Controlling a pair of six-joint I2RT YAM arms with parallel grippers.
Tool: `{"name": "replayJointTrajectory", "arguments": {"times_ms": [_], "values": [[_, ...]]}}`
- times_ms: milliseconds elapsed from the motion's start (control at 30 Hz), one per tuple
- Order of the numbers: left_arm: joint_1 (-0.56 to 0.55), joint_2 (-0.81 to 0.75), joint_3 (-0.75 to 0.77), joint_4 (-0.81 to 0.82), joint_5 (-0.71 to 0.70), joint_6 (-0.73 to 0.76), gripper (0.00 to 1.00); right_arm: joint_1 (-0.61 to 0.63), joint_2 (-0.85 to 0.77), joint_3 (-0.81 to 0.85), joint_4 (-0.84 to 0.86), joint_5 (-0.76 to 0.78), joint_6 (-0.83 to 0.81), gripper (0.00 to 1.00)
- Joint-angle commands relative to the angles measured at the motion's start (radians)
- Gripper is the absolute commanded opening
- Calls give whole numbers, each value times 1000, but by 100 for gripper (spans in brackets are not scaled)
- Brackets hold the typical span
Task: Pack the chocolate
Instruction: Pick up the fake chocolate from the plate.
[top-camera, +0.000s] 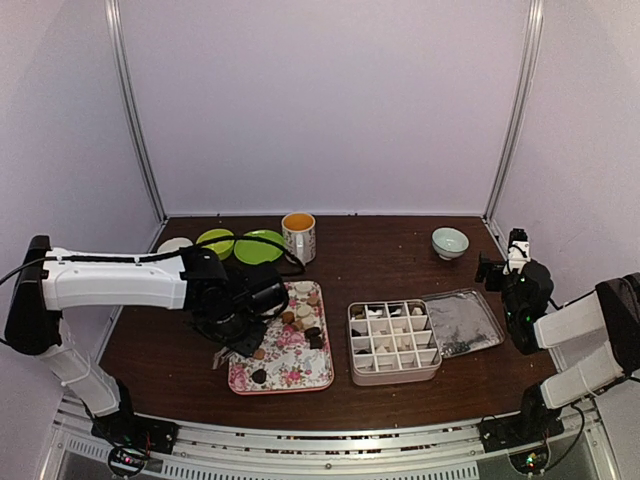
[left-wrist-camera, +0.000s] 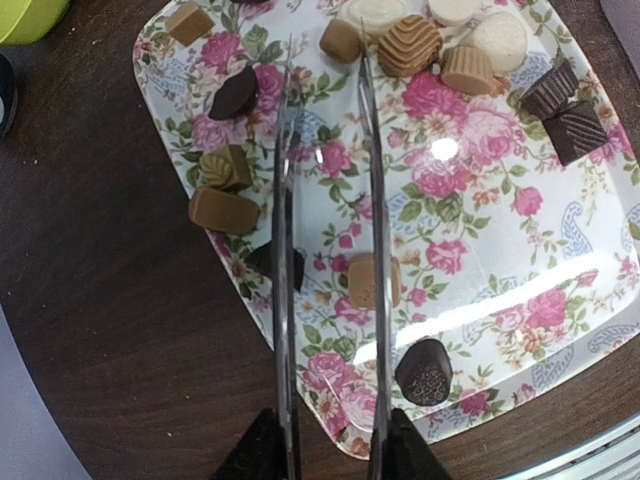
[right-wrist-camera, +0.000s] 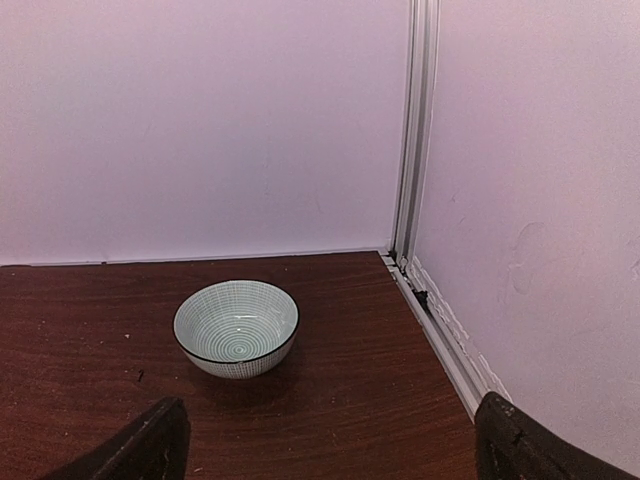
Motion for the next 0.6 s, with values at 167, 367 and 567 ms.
{"name": "replayJointTrajectory", "arguments": {"times_ms": [167,367,567], "values": [[21,14,34,58,27,55,35,-6,2,14,0,1,1,100],[42,16,24,79,34,73,36,-7,2,14,0,2,1,100],[52,36,37,97,41,88,36,-7,2,14,0,2,0,100]]}}
